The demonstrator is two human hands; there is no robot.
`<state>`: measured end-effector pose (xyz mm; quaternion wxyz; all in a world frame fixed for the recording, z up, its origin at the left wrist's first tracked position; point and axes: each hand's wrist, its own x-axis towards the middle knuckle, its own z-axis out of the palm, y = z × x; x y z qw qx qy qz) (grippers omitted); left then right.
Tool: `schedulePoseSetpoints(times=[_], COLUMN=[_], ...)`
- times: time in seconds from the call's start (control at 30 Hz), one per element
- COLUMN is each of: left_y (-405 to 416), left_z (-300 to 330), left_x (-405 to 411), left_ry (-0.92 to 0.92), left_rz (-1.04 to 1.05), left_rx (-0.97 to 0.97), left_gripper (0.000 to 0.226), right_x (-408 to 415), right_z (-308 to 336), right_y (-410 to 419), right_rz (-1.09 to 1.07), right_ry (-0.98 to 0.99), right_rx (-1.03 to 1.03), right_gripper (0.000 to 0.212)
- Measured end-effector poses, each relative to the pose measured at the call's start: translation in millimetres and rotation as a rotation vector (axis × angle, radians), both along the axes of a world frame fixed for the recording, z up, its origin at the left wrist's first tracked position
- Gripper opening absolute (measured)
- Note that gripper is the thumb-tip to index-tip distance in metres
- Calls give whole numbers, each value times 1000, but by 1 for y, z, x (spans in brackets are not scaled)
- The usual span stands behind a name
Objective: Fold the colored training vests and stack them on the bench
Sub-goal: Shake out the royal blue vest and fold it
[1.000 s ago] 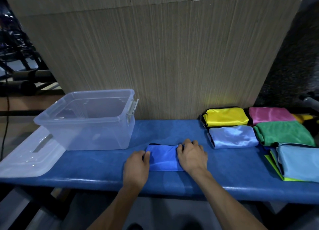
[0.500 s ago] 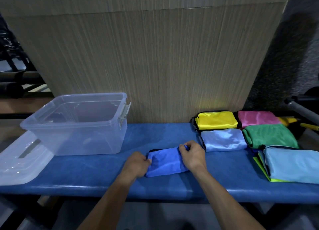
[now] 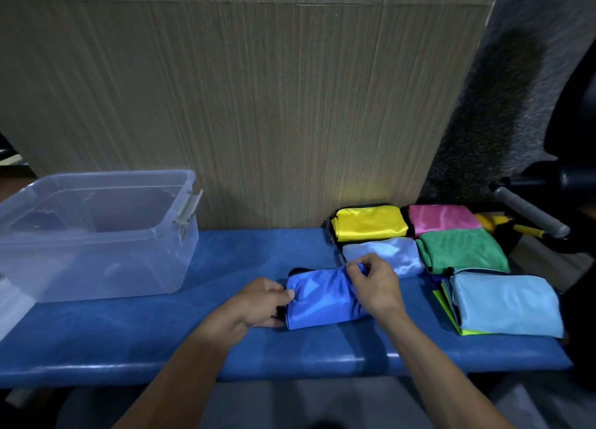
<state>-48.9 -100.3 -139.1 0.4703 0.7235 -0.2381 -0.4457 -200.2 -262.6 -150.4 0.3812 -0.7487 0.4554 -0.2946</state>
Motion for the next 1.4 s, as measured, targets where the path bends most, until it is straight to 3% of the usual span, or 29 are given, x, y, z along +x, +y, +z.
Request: schedulePoseSetpoints(times=[0.07, 0.13, 0.33, 0.5, 0.63, 0.7, 0.87, 1.0, 1.17, 1.3, 1.4], left_y=[-11, -30, -113, -149, -157, -160, -162, -160, -140, -108, -80], left_z=[6, 10, -1, -27, -25, -23, -18, -18, -11, -3, -2], left_x=[-9, -18, -34, -41, -43, -40, -33, -31, -34, -36, -36], left_ry=[71, 21, -63, -52, -477, -518, 16, 246, 216, 127, 135], left_rz=[56, 100, 209, 316, 177, 116, 131, 153, 142, 153, 215], left_rx=[-122, -207, -301, -198, 39, 112, 18, -26, -46, -104, -124], left_gripper=[15, 14, 7, 6, 17, 29, 27, 47, 32, 47, 45], right_x=[-8, -16, -33, -24, -19, -16, -12, -12, -16, -20, -15], right_z=[9, 15, 21, 15, -2, -5, -11, -10, -4, 5, 11], right_y=[-13, -31, -83, -99, -105, -105, -103, -99, -81, -52, -22], right_rz=[-22, -54, -169, -129, -65, -91, -98, -98, -43, 52, 126], right_ry=[-33, -78, -57, 124, 440, 463, 501, 477, 454, 385, 438], right_rx=[-8, -44, -349, -506, -540, -536, -514, -481, -411, -319, -275], right_gripper=[12, 11, 14, 22, 22, 21, 18, 18, 18, 17, 18])
